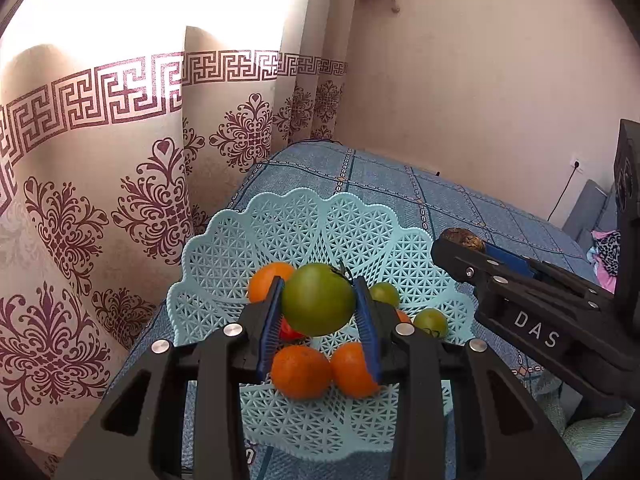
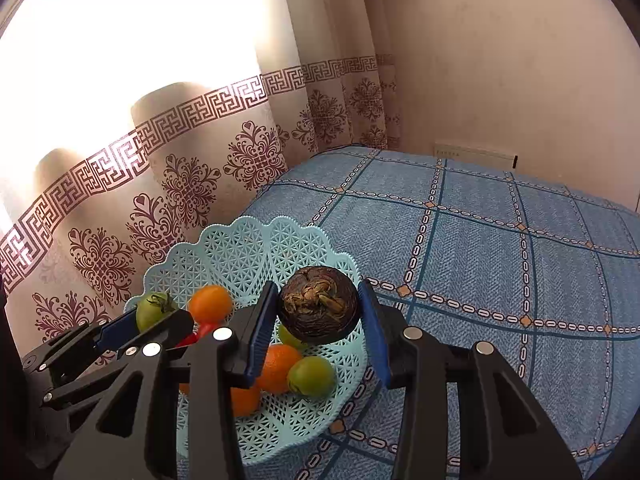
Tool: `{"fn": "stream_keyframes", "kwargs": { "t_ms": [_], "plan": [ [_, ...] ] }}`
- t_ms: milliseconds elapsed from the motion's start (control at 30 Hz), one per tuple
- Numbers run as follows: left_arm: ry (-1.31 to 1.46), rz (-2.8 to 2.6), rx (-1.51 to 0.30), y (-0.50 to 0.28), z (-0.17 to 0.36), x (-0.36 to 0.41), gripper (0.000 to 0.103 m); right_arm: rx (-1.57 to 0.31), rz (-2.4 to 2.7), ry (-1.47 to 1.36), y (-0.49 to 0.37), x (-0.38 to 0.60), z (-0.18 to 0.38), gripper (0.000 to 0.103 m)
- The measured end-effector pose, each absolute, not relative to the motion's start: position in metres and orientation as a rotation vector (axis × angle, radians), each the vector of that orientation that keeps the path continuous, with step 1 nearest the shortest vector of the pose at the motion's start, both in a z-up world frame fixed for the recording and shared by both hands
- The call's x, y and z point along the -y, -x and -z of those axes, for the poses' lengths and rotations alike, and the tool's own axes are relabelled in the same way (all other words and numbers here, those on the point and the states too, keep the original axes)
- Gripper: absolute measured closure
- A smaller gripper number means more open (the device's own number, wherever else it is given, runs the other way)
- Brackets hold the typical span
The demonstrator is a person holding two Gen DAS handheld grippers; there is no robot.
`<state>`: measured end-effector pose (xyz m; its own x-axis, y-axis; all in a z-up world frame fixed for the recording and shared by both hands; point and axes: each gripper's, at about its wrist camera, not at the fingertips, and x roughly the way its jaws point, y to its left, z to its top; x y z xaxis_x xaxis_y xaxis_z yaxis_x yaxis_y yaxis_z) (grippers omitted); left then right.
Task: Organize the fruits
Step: 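Carry both fruits over the teal basket and open the left gripper while the right gripper follows, then lower the brown fruit into the teal basket and open the right gripper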
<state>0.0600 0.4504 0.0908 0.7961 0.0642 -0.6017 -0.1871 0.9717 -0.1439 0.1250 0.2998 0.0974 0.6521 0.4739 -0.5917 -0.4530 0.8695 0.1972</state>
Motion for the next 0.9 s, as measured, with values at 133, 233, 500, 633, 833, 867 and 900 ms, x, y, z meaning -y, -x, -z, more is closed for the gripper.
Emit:
{"fn": "stream_keyframes", "kwargs": {
  "t_ms": [133, 233, 500, 633, 833, 867, 900],
  "plan": [
    [0.209, -0.154, -0.629, -0.060, -0.091, -0.453, 0.043, -0.676, -0.529, -0.051, -0.128, -0.302, -0.098, 0.060],
    [0.216, -0.175, -0.612, -0.057, -0.093, -0.455, 0.034, -0.666, -0.523, -0.056, -0.127, -0.300, -0.100, 0.056],
    [0.221, -0.213, -0.609, -0.055, -0.089, -0.459, 0.034, -0.660, -0.499, -0.089, -0.124, -0.284, -0.099, 0.052],
    [0.209, -0.240, -0.590, -0.052, -0.092, -0.458, 0.021, -0.659, -0.480, -0.106, -0.122, -0.273, -0.098, 0.052],
    [0.207, -0.257, -0.581, -0.050, -0.093, -0.460, 0.018, -0.642, -0.439, -0.100, -0.119, -0.260, -0.100, 0.052],
    [0.208, -0.261, -0.581, -0.050, -0.093, -0.460, 0.016, -0.644, -0.429, -0.093, -0.118, -0.259, -0.100, 0.052],
    [0.211, -0.266, -0.580, -0.050, -0.093, -0.461, 0.015, -0.645, -0.416, -0.083, -0.118, -0.258, -0.099, 0.052]
  ]
}}
